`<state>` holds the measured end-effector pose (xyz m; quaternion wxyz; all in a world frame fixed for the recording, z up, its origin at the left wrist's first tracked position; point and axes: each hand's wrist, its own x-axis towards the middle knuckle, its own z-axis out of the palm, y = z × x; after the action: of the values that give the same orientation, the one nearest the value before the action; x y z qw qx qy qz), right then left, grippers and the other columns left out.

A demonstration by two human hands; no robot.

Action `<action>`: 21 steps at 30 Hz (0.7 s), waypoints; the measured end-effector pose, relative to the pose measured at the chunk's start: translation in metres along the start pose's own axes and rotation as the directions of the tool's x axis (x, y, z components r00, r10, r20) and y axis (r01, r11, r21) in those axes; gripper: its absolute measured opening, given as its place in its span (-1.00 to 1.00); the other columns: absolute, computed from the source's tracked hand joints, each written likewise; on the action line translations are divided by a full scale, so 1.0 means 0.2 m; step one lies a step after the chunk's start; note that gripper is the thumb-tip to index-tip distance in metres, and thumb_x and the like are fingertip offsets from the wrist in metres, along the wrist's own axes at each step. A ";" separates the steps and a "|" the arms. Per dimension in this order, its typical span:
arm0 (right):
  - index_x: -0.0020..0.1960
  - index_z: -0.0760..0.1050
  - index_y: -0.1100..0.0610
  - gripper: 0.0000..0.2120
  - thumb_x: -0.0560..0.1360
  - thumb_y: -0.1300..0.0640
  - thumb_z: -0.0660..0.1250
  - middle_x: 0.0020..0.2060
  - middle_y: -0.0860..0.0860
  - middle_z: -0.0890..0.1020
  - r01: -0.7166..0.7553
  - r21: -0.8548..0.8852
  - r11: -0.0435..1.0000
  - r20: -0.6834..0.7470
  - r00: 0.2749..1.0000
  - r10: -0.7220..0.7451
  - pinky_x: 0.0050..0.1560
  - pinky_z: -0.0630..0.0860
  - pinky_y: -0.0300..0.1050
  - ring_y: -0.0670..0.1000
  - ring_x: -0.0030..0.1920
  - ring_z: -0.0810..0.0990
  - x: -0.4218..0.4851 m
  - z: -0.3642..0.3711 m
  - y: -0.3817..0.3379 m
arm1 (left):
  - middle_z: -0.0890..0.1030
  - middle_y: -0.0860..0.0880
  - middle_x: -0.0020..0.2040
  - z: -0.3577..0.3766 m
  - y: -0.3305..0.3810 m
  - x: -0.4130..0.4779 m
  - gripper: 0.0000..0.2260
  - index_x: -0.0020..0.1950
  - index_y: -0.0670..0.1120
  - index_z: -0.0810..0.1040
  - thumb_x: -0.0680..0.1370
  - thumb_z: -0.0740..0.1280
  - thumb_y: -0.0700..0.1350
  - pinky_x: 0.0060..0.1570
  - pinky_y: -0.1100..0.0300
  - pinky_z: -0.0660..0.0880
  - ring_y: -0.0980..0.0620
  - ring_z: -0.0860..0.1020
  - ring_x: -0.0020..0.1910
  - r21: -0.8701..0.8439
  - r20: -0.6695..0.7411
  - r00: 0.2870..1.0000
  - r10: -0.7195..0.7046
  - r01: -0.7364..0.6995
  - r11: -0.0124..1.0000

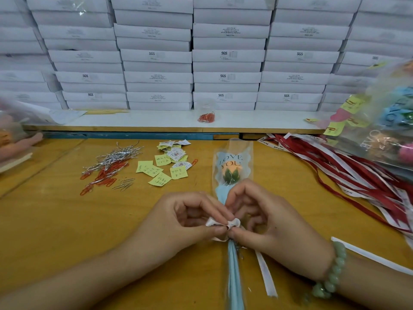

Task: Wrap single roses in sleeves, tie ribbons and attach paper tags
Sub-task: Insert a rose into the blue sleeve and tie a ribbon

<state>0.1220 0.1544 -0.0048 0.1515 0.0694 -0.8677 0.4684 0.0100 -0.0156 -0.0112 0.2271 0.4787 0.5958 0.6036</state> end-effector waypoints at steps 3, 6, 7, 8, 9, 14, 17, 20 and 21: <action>0.01 0.41 0.00 -0.75 0.45 0.22 0.42 -0.17 -0.09 0.61 0.013 -0.075 0.997 0.013 1.000 -0.012 -0.36 0.49 -0.12 -0.06 -0.30 0.56 0.00 0.00 0.00 | 0.65 -0.05 0.02 0.01 0.01 -0.01 -0.94 -0.15 -0.03 0.72 0.40 0.51 -0.17 0.02 0.14 0.60 -0.08 0.66 0.02 0.067 0.002 0.999 0.034 -0.034 0.997; -0.02 0.34 0.00 -0.76 0.47 0.25 0.35 -0.25 -0.14 0.60 0.010 -0.141 0.990 0.029 1.000 -0.006 -0.41 0.37 -0.08 0.06 -0.45 0.40 0.00 0.01 0.02 | 0.61 0.01 0.06 0.01 0.01 -0.01 -0.87 -0.17 0.03 0.73 0.41 0.52 -0.21 0.04 0.21 0.58 -0.06 0.63 0.07 0.135 0.020 0.999 0.046 -0.048 0.990; -0.03 0.32 0.01 -0.76 0.47 0.26 0.32 -0.28 -0.16 0.58 0.014 -0.166 0.986 0.033 0.999 -0.009 -0.40 0.36 -0.06 0.09 -0.45 0.39 0.00 0.01 0.02 | 0.59 0.03 0.06 0.01 0.01 -0.01 -0.88 -0.18 0.04 0.73 0.41 0.52 -0.19 0.04 0.22 0.57 -0.05 0.63 0.07 0.149 0.020 0.999 0.048 -0.050 0.988; -0.03 0.31 0.01 -0.76 0.48 0.27 0.31 -0.30 -0.14 0.57 0.016 -0.187 0.982 0.034 0.999 -0.010 -0.40 0.35 -0.08 0.07 -0.46 0.37 0.00 0.02 0.02 | 0.58 0.05 0.05 0.01 0.01 -0.01 -0.89 -0.19 0.05 0.72 0.40 0.51 -0.18 0.03 0.23 0.57 -0.04 0.63 0.07 0.156 0.018 0.999 0.048 -0.050 0.986; -0.04 0.30 0.00 -0.76 0.48 0.27 0.30 -0.30 -0.09 0.56 0.016 -0.202 0.979 0.034 0.999 -0.010 -0.41 0.32 -0.13 0.02 -0.48 0.35 0.00 0.02 0.02 | 0.58 0.05 0.04 0.01 0.01 -0.01 -0.90 -0.20 0.05 0.72 0.39 0.51 -0.17 0.02 0.24 0.56 -0.03 0.63 0.06 0.157 0.016 0.999 0.047 -0.049 0.986; -0.04 0.37 -0.01 -0.82 0.51 0.22 0.31 -0.23 -0.10 0.56 0.014 -0.160 0.987 0.028 1.000 -0.009 -0.32 0.40 -0.13 0.02 -0.35 0.46 0.00 0.01 0.02 | 0.57 0.07 0.02 0.01 0.02 -0.01 -0.96 -0.20 -0.01 0.73 0.38 0.50 -0.13 0.03 0.27 0.55 -0.01 0.62 0.05 0.175 0.022 0.999 0.029 -0.032 0.984; -0.08 0.47 0.00 -0.84 0.48 0.24 0.38 -0.20 -0.09 0.60 -0.034 -0.051 0.998 0.019 0.999 0.035 -0.17 0.51 0.04 0.09 -0.21 0.57 0.01 -0.01 0.03 | 0.58 0.10 0.00 0.01 0.02 -0.01 -0.96 -0.21 -0.02 0.73 0.38 0.50 -0.14 0.01 0.28 0.55 0.02 0.62 0.04 0.215 0.016 1.000 0.021 -0.024 0.976; -0.13 0.54 0.08 -0.84 0.42 0.29 0.46 -0.22 -0.03 0.64 -0.096 0.092 0.991 0.042 0.995 0.092 -0.17 0.56 -0.14 -0.01 -0.20 0.62 0.01 -0.03 0.03 | 0.58 0.12 -0.01 0.00 0.03 -0.01 -0.96 -0.21 -0.01 0.73 0.38 0.50 -0.15 -0.02 0.30 0.54 0.02 0.62 0.02 0.252 0.018 1.000 0.024 -0.028 0.967; -0.14 0.55 0.12 -0.84 0.40 0.31 0.48 -0.24 -0.03 0.65 -0.121 0.143 0.982 0.061 0.992 0.113 -0.18 0.54 -0.21 -0.04 -0.21 0.61 0.01 -0.04 0.03 | 0.58 0.13 -0.01 0.00 0.03 -0.01 -0.95 -0.22 0.00 0.73 0.38 0.50 -0.15 -0.02 0.30 0.54 0.02 0.62 0.02 0.258 0.020 1.000 0.023 -0.027 0.966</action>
<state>0.1195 0.1643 -0.0039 0.0954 0.0416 -0.8371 0.5370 0.0135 -0.0187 -0.0069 0.1602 0.5167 0.6611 0.5199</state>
